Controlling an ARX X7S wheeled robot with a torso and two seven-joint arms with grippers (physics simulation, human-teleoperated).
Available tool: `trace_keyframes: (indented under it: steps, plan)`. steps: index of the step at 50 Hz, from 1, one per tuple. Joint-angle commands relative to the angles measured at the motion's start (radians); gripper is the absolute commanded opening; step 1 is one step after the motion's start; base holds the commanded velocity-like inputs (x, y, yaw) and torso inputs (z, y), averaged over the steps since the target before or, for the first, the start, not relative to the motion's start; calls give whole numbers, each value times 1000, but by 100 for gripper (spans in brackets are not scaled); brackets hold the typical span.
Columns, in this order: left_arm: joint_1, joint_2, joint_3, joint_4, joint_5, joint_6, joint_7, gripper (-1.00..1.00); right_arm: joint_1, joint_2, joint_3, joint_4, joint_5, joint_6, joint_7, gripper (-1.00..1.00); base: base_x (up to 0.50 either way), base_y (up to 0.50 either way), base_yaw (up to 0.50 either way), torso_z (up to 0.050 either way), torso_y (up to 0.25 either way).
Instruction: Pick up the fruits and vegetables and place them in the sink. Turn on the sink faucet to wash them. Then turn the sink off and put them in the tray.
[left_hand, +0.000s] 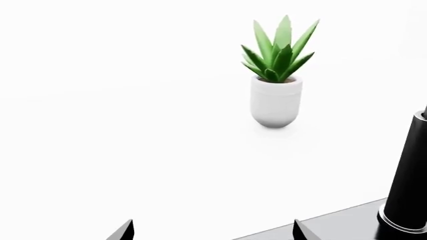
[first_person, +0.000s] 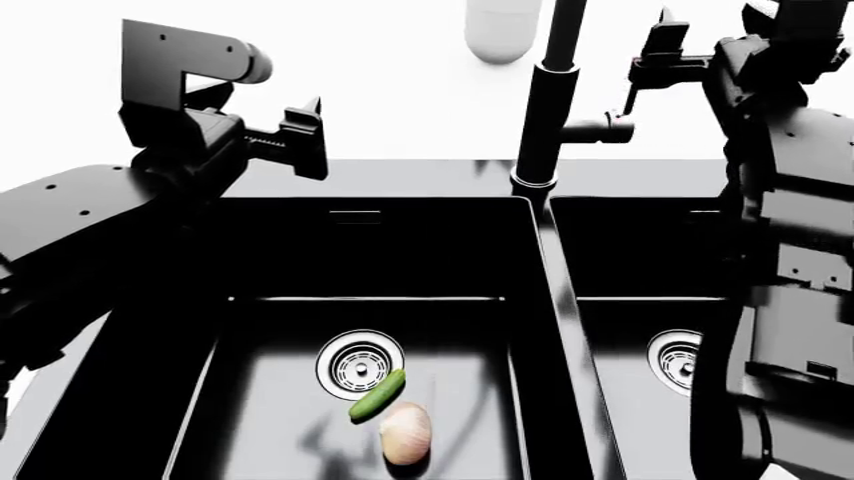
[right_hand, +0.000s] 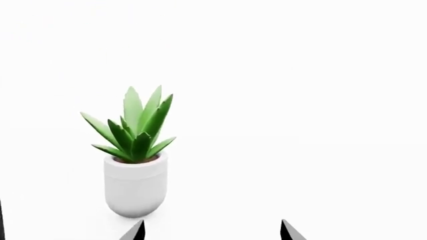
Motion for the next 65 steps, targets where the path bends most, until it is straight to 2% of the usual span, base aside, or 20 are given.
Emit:
trace_keyframes:
  steps: [1,2,6,10,12,14,15,17,19,20,22,32,38,53,59,65]
  plan:
    - [-13,23,10,-19,7,-4,12,100,-3,7,-26,-345,52,254,-41,100,0,0,0,0,0]
    - [-17,27,13,-25,8,-8,15,100,3,11,-35,-377,48,295,-49,100,0,0,0,0,0]
    - [-61,56,21,-75,26,-18,27,100,90,37,-100,-553,35,675,-101,100,0,0,0,0,0]
    - [-91,89,32,-127,50,-9,56,100,175,128,-299,-754,59,974,-256,100,0,0,0,0,0]
    - [-99,105,39,-159,69,8,78,100,233,155,-356,-832,111,1148,-340,100,0,0,0,0,0]
    - [-106,119,45,-188,90,27,97,100,273,182,-421,-880,160,1245,-389,100,0,0,0,0,0]
    - [-110,124,48,-200,100,34,106,100,291,207,-443,-859,274,1245,-341,100,0,0,0,0,0]
    - [-120,132,52,-223,117,47,119,100,359,311,-496,-799,574,1245,-41,100,0,0,0,0,0]
    - [-125,140,55,-242,129,58,128,100,404,352,-556,-755,874,1244,259,100,0,0,0,0,0]
    - [-125,141,56,-245,131,60,129,100,417,360,-582,-743,1024,1243,361,100,0,0,0,0,0]
    - [-122,142,56,-247,135,66,131,100,432,376,-631,-733,1312,1241,425,100,0,0,0,0,0]
    - [-110,129,52,-239,136,74,128,100,424,414,-738,-765,1682,1224,638,100,0,0,0,0,0]
    - [-90,108,43,-208,122,69,110,100,388,379,-760,-768,1793,1185,660,100,0,0,0,0,0]
    - [-35,48,13,-113,67,48,48,100,246,287,-868,-752,1703,1135,486,100,0,0,0,0,0]
    - [-51,67,23,-174,89,57,79,100,240,248,-941,-660,1636,1144,388,100,0,0,0,0,0]
    - [-59,111,40,-270,128,100,142,100,198,209,-963,-520,1630,1109,415,100,0,0,0,0,0]
